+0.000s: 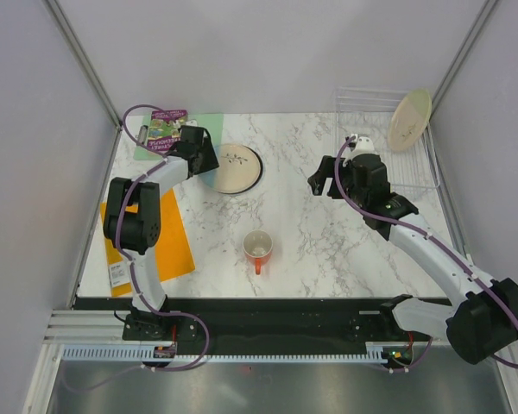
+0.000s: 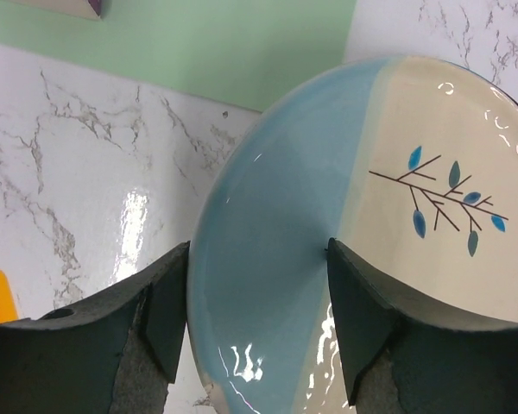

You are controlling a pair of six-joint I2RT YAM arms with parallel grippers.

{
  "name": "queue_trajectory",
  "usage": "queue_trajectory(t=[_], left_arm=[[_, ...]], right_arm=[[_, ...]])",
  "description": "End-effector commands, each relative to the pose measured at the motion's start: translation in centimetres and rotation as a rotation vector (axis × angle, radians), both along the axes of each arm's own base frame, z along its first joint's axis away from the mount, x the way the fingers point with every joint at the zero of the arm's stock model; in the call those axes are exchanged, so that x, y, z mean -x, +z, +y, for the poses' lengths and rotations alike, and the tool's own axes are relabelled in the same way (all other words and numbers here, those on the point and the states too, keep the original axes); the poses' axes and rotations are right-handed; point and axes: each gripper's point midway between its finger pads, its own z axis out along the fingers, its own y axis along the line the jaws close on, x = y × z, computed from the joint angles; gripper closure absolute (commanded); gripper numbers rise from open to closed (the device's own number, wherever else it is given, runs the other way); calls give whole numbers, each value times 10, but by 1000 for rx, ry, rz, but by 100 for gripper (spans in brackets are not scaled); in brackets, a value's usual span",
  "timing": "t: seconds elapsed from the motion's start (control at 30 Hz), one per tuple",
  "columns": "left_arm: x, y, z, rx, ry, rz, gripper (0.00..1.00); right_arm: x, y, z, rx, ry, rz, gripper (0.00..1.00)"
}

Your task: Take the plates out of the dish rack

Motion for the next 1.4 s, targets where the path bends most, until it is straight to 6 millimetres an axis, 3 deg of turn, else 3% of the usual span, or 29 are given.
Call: queue_trajectory(t=[0.0, 0.3, 0.33, 0.37, 0.4, 0.57, 0.7, 0.77, 0.83, 0.87, 0.9, 0.93, 0.97, 1.0, 1.03, 1.07, 1.2, 1.23, 1.37], left_arm=[[8, -7, -4, -47, -51, 42, 32], [10, -1, -15, 3, -88, 34, 28], [10, 4, -15, 5, -88, 25, 25], [9, 5, -13, -6, -81, 22, 6], [9, 8, -11, -12, -76, 18, 0], [3, 15, -10, -30, -84, 6, 0], [-9, 19, -25, 13, -132, -5, 0], [-9, 21, -24, 10, -126, -4, 0], [-4, 29, -19, -9, -106, -15, 0], [-2, 33, -10, -35, -72, -24, 0], [2, 41, -4, -51, -52, -38, 0], [8, 44, 2, -64, -24, -31, 0], [12, 48, 12, -96, 11, -38, 0], [20, 47, 17, -104, 32, -29, 0], [24, 59, 21, -105, 46, -50, 0], [27, 63, 23, -101, 52, -58, 0], [40, 78, 18, -69, 22, -74, 0], [44, 87, 15, -47, 13, -88, 0], [74, 91, -7, 60, -55, -86, 0]], right_arm=[[0, 12, -5, 1, -8, -39, 12], [-2, 15, -11, 19, -23, -47, 12], [-3, 16, -13, 26, -27, -48, 12], [-4, 17, -16, 36, -39, -52, 12], [-5, 22, -17, 41, -42, -60, 12], [-9, 30, -28, 68, -63, -70, 12], [-14, 38, -38, 92, -94, -88, 12], [-18, 42, -51, 115, -138, -89, 12], [-27, 52, -78, 169, -249, -102, 12], [-32, 50, -86, 208, -288, -94, 12], [-38, 61, -96, 240, -336, -112, 12], [-41, 63, -121, 312, -432, -104, 12], [-50, 57, -128, 350, -456, -84, 12], [-57, 69, -135, 359, -484, -101, 12], [-61, 71, -152, 395, -544, -96, 12], [-71, 72, -158, 413, -566, -94, 12], [-94, 82, -191, 445, -660, -99, 11], [-98, 83, -209, 445, -704, -91, 11], [-124, 82, -251, 416, -787, -73, 11]])
